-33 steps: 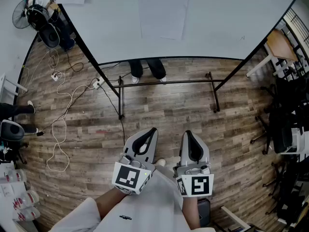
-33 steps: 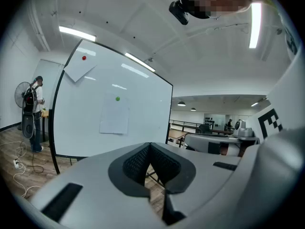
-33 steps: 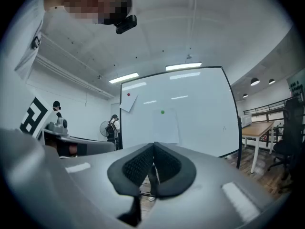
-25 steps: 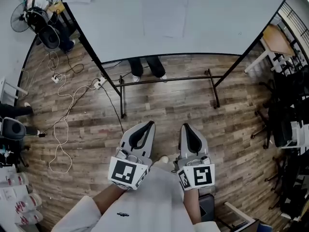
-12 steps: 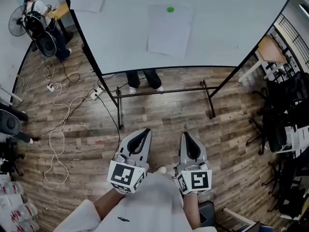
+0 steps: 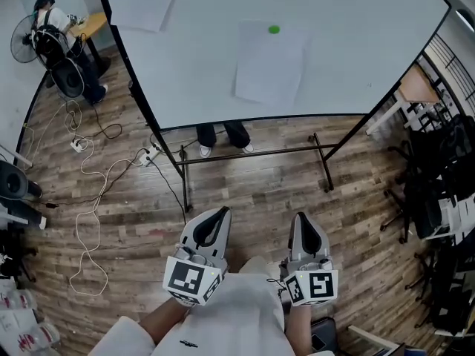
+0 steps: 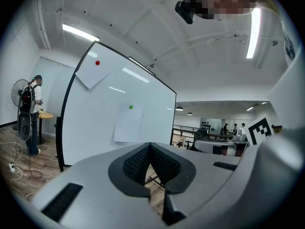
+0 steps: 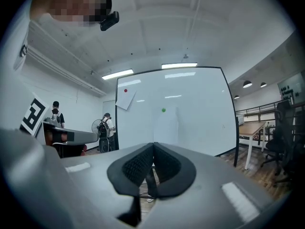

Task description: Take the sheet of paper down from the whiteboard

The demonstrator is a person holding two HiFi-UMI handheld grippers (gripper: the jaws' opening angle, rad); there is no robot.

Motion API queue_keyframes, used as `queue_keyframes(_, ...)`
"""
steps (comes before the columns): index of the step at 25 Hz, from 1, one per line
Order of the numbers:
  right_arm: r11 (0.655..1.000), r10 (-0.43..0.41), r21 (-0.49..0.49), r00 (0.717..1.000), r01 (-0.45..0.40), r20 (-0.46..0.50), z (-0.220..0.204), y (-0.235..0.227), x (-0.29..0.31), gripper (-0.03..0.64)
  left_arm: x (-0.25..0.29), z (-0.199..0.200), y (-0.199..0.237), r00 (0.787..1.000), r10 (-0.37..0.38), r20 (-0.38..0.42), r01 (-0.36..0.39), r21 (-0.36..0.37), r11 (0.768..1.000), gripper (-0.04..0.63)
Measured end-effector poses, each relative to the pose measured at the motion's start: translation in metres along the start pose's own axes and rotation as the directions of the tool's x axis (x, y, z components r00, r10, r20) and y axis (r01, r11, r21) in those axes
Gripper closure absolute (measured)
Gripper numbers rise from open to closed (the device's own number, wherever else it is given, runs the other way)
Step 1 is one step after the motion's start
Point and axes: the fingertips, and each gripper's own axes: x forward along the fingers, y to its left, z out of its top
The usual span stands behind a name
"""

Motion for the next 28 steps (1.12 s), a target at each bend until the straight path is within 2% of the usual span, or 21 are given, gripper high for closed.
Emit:
queue_keyframes(4, 1.000, 0.016, -0.007, 1.000, -0.016, -0.008, -0.002, -0.001, 0.022, 0.618, 0.015, -0.003, 0.016, 1.000, 0.014, -0.018, -0.015, -0.017, 1.000, 0.589)
queue_keyframes(11, 0.996, 0.093, -0.015, 0.996, -0.094, -0.014, -0.006, -0.029, 0.096, 0.618, 0.075, 0.003, 0.042, 0.997, 0.068, -0.030, -0.068, 0.002, 0.998, 0.589)
queue_keyframes(19, 0.986, 0.163, 0.021, 0.986, -0.164, 0.043, 0.029, -0.107, 0.200, 0.618, 0.187, 0.037, 0.064, 0.986, 0.162, -0.027, -0.161, 0.038, 0.986, 0.589)
queue_keyframes(28, 0.972, 0.233, 0.019, 0.970, -0.235, 0.076, 0.056, -0.185, 0.278, 0.618, 0.284, 0.067, 0.071, 0.966, 0.258, 0.018, -0.259, 0.035, 0.965, 0.589)
